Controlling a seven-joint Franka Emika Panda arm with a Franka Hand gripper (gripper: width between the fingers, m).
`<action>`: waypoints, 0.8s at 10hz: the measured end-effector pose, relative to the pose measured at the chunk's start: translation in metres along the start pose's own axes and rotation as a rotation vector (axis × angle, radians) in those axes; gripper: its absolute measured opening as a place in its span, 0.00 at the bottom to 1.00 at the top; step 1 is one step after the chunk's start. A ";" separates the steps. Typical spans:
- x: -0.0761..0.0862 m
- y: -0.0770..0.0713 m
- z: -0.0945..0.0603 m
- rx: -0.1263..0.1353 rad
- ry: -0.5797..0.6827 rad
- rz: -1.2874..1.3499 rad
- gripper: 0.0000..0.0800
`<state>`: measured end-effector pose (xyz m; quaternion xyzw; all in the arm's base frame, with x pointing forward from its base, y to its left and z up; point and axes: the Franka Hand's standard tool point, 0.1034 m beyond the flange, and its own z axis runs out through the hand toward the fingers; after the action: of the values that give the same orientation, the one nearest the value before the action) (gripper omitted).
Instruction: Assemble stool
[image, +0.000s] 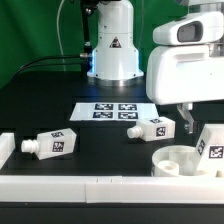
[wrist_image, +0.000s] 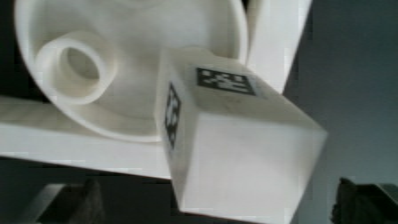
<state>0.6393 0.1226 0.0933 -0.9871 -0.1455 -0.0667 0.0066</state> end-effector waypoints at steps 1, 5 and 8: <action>0.002 -0.004 -0.003 -0.009 0.001 -0.203 0.81; 0.002 -0.001 -0.006 -0.067 -0.014 -0.633 0.81; 0.003 0.001 -0.003 -0.098 -0.056 -0.919 0.81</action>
Offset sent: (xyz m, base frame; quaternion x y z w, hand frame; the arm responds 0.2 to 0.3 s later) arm -0.0084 -0.0004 0.0065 -0.0229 0.0644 -0.1668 0.9836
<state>0.6425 0.1226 0.0963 -0.8208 -0.5647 -0.0429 -0.0745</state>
